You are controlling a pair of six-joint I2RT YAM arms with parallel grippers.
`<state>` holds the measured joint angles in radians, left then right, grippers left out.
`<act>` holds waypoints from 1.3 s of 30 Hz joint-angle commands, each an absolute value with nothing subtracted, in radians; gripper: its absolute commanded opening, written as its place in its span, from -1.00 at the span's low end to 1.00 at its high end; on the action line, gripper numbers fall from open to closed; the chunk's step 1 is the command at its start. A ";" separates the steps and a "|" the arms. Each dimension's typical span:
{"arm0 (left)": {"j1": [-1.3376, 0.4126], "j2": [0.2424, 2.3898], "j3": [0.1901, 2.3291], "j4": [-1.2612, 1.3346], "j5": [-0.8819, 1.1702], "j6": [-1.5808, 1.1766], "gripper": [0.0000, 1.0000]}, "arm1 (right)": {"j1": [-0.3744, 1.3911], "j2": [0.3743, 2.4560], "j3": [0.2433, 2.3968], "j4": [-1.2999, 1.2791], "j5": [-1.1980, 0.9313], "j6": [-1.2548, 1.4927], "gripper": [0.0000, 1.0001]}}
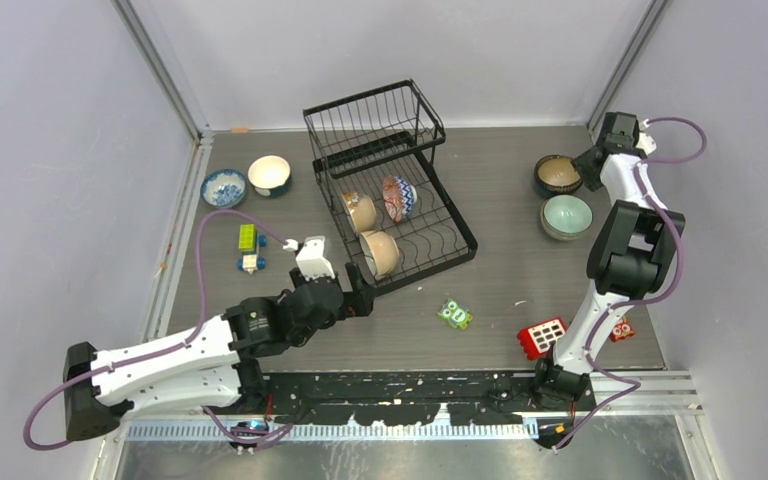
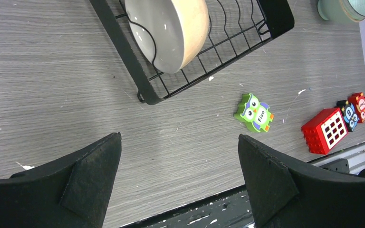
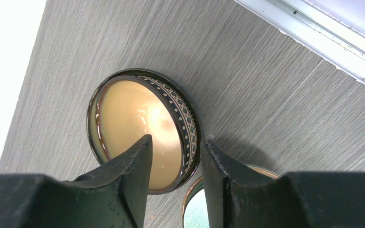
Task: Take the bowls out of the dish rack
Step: Place the bowl with the bowl.
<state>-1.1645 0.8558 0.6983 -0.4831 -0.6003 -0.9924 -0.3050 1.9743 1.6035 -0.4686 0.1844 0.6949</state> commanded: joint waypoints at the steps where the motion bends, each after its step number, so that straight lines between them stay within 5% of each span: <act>1: -1.160 0.835 0.693 -0.462 -0.612 -1.011 0.87 | -0.307 1.906 1.611 -0.464 0.210 0.687 -0.12; 39: -1.161 0.870 0.698 -0.466 -0.615 -1.021 0.88 | -0.306 1.994 1.649 -0.500 0.214 0.677 -0.65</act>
